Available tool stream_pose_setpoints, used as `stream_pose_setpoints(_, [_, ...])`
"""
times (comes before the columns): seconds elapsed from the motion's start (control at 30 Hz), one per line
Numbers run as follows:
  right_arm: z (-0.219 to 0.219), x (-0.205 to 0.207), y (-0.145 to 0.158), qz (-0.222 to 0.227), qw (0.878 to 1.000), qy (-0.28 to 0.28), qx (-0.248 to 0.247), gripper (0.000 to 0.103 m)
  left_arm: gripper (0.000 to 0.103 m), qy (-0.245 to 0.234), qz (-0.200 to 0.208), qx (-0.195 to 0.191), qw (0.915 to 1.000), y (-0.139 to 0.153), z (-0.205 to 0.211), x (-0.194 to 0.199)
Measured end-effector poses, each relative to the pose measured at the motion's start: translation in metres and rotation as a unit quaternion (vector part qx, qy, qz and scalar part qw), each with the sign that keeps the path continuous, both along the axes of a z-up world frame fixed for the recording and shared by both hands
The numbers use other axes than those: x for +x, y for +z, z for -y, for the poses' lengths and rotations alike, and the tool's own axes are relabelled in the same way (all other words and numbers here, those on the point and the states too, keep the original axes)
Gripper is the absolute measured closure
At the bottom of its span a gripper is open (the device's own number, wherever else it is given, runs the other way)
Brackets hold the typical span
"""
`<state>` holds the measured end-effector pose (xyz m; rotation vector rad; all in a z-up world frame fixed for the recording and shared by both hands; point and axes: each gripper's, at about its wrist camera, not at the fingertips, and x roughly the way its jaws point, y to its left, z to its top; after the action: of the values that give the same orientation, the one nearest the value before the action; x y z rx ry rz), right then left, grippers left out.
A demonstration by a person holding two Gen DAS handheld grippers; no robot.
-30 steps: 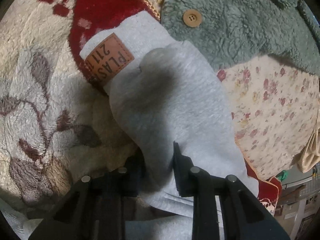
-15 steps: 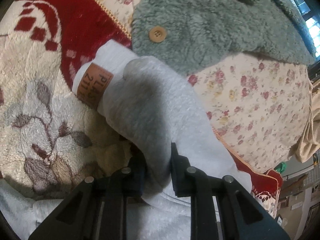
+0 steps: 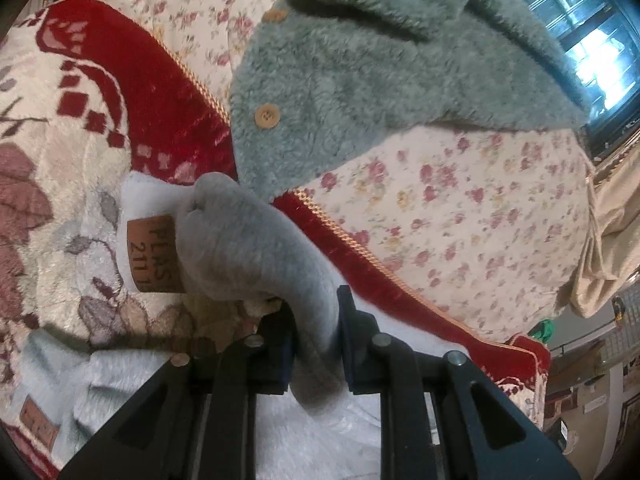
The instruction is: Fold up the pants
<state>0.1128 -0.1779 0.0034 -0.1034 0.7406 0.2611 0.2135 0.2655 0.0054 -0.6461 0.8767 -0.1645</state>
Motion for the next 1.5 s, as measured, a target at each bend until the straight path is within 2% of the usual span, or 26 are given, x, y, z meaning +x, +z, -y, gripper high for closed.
stream_pose_setpoints(0.23, [0.002,-0.025,0.016,0.009,1.0,0.002,0.011,0.089,0.085,-0.003,0.018,0.01,0.9998,0.03,0.0,-0.03])
stream_pose_setpoints(0.37, [-0.003,-0.045,0.018,0.006,1.0,0.016,0.008,0.089,0.085,-0.003,0.02,0.007,0.9998,0.03,-0.011,-0.057])
stream_pose_setpoints(0.5, [-0.009,-0.064,0.013,-0.004,0.999,0.032,0.008,0.089,0.085,0.003,0.008,0.012,0.9999,0.012,-0.022,-0.088])
stream_pose_setpoints(0.6, [-0.017,-0.074,-0.002,-0.017,0.999,0.044,-0.002,0.089,0.085,0.013,-0.019,0.008,0.9997,-0.021,-0.033,-0.105])
stream_pose_setpoints(0.7, [-0.022,-0.08,-0.023,-0.041,0.998,0.046,-0.009,0.089,0.085,0.031,-0.059,-0.018,0.9976,-0.065,-0.044,-0.12])
stream_pose_setpoints(0.77, [-0.023,-0.085,-0.032,-0.051,0.998,0.047,-0.013,0.089,0.085,0.034,-0.068,-0.01,0.9971,-0.078,-0.043,-0.128])
stream_pose_setpoints(0.97, [-0.022,-0.094,-0.041,-0.064,0.996,0.051,-0.02,0.089,0.085,0.043,-0.065,-0.025,0.9967,-0.089,-0.046,-0.144])
stream_pose_setpoints(1.1, [-0.024,-0.095,-0.049,-0.072,0.996,0.05,-0.025,0.089,0.085,0.048,-0.066,-0.009,0.9966,-0.091,-0.044,-0.145])
stream_pose_setpoints(1.17, [-0.024,-0.096,-0.052,-0.076,0.995,0.054,-0.028,0.088,0.084,0.048,-0.062,0.014,0.9968,-0.088,-0.039,-0.148])
stream_pose_setpoints(1.27, [-0.024,-0.094,-0.061,-0.087,0.994,0.057,-0.031,0.088,0.08,0.053,-0.069,0.037,0.9955,-0.09,-0.037,-0.147])
stream_pose_setpoints(1.37, [-0.027,-0.094,-0.064,-0.084,0.994,0.059,-0.043,0.085,0.074,0.057,-0.072,0.043,0.9948,-0.092,-0.038,-0.147])
stream_pose_setpoints(1.43, [-0.028,-0.095,-0.062,-0.081,0.994,0.061,-0.05,0.085,0.059,0.063,-0.07,0.059,0.9938,-0.086,-0.038,-0.15])
stream_pose_setpoints(1.5, [-0.03,-0.096,-0.058,-0.077,0.993,0.066,-0.063,0.085,0.054,0.062,-0.062,0.07,0.9937,-0.078,-0.039,-0.153])
